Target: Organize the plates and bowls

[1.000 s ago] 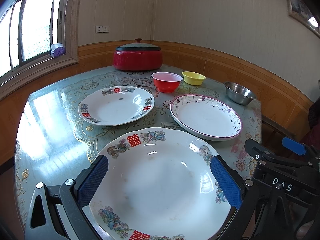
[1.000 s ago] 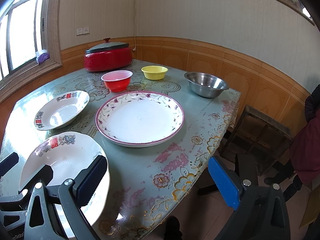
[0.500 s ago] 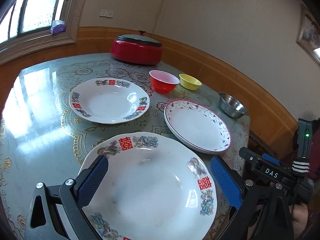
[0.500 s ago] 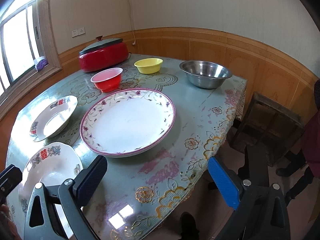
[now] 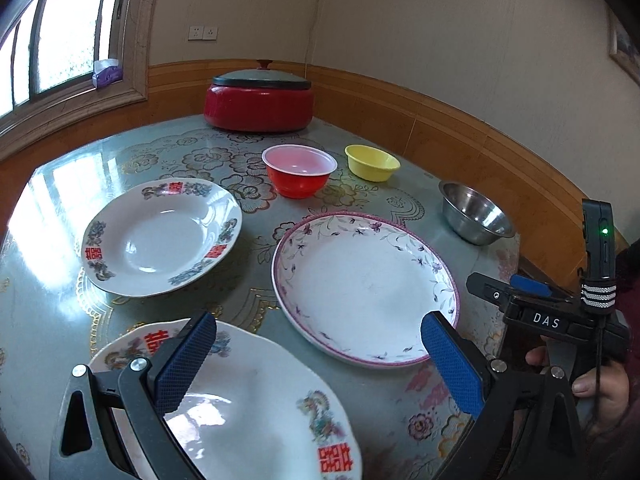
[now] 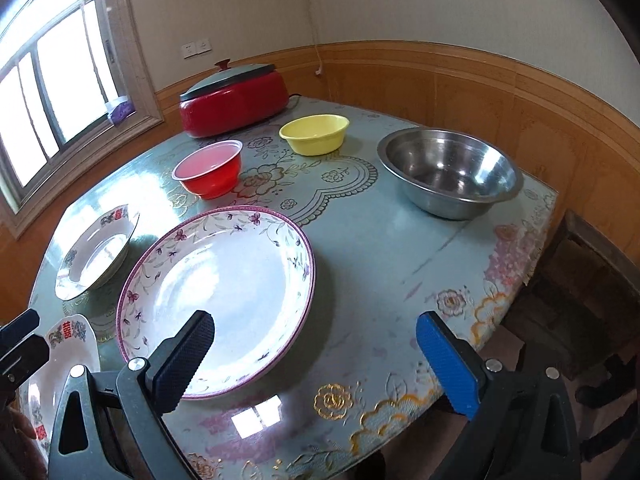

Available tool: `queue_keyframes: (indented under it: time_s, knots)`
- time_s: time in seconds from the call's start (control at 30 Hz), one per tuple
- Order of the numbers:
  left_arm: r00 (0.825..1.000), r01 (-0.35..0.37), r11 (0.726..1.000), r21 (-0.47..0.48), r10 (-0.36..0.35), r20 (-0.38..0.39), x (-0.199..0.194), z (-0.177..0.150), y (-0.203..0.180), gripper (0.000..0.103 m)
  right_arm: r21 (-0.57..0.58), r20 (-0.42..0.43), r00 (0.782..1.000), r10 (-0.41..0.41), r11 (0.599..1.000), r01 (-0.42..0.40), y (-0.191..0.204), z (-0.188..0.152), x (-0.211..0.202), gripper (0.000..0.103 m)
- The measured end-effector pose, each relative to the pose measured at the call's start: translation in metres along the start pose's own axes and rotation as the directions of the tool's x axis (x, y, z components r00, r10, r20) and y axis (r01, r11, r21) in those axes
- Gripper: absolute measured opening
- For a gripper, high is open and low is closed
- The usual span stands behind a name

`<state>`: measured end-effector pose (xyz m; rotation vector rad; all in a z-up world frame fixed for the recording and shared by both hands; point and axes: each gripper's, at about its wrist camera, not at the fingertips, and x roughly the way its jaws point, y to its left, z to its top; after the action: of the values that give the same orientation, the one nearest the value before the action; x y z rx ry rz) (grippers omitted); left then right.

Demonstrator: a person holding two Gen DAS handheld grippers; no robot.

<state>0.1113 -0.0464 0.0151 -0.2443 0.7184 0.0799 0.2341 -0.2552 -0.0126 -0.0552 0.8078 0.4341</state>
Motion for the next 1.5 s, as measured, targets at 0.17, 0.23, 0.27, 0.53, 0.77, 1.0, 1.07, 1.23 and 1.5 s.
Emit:
queue_keyframes:
  time_s: [0.17,0.23,0.27,0.53,0.77,1.0,1.07,1.23,1.5]
  knots:
    - [0.994,-0.101,0.994,-0.051,0.099,-0.044,0.025,0.003,-0.025,0.103,-0.179,-0.072,0.991,0.113,0.976,-0.125,-0.004,0.021,0.027,0.101]
    - [0.992,-0.121,0.991,-0.064,0.118,-0.054,0.03,0.001,-0.034,0.103,-0.231,-0.109,0.98,0.168,0.954,-0.189,-0.006,0.03,0.039,0.101]
    - [0.99,-0.135,0.988,-0.069,0.132,-0.054,0.032,0.0,-0.038,0.103,-0.252,-0.126,0.973,0.195,0.942,-0.222,-0.007,0.034,0.044,0.101]
    - [0.987,-0.13,0.988,-0.086,0.12,-0.11,0.038,-0.017,-0.063,0.099,-0.359,-0.268,0.905,0.331,0.837,-0.413,0.009,0.078,0.096,0.089]
    - [0.993,-0.056,0.998,-0.038,0.052,-0.108,0.037,-0.026,-0.067,0.097,-0.403,-0.413,0.861,0.296,0.788,-0.465,0.04,0.093,0.151,0.052]
    - [0.995,-0.016,0.998,-0.067,0.01,-0.1,0.044,-0.027,-0.061,0.091,-0.52,-0.438,0.875,0.206,0.736,-0.433,0.059,0.09,0.159,0.044]
    - [0.995,-0.045,0.996,-0.075,0.038,-0.09,0.043,-0.026,-0.062,0.089,-0.525,-0.442,0.871,0.212,0.726,-0.444,0.056,0.091,0.159,0.039]
    - [0.992,-0.108,0.98,-0.167,0.096,-0.079,0.047,-0.026,-0.062,0.071,-0.559,-0.466,0.851,0.242,0.665,-0.496,0.039,0.088,0.151,0.032]
    - [0.973,-0.229,0.928,-0.294,0.215,-0.08,0.056,-0.037,-0.09,0.056,-0.604,-0.494,0.83,0.259,0.584,-0.542,0.022,0.081,0.141,0.029]
